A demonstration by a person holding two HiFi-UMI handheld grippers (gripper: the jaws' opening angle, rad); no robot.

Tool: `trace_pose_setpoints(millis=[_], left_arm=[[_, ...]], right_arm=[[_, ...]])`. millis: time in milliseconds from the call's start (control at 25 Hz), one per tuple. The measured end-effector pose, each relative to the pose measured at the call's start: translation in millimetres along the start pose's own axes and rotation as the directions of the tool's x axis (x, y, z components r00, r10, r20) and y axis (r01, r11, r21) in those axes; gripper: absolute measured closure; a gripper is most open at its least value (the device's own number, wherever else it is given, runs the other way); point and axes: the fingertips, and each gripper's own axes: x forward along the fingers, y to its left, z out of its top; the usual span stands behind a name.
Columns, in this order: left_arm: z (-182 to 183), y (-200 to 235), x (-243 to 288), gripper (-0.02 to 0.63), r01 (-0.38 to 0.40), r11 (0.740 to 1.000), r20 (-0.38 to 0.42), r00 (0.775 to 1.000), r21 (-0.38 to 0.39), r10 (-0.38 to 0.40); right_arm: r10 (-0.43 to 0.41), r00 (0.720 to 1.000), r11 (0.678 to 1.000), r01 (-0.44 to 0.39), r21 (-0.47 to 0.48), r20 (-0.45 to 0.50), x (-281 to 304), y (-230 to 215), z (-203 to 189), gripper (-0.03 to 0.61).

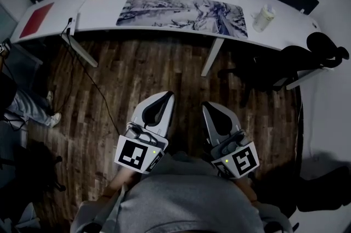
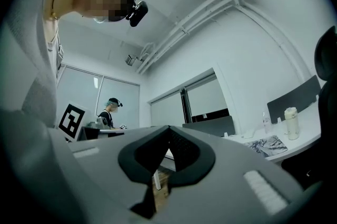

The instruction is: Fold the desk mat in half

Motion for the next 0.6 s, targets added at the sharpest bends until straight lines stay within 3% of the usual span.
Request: trace_pose_setpoints(millis=[160, 360, 600], left_arm=[[-4, 2, 14, 0.615, -0.001, 1.000, -0.020, 1.000, 0.003, 0.001], [8, 10, 25, 0.615, 0.012, 1.000, 0.028, 1.000, -0.024, -0.011], [2, 10, 36, 0.615, 0.019, 1.000, 0.000, 1.000, -0.006, -0.019]], right_arm=[[0.015, 1.000, 1.000, -0.014, 0.013, -0.010, 8, -11, -5, 0.577], [0.025, 1.000, 1.000, -0.025, -0.001, -0.010, 19, -14, -1, 0.577], [0.026, 1.000, 1.000, -0.026, 0.002, -0.018, 22, -25, -1, 0.577]])
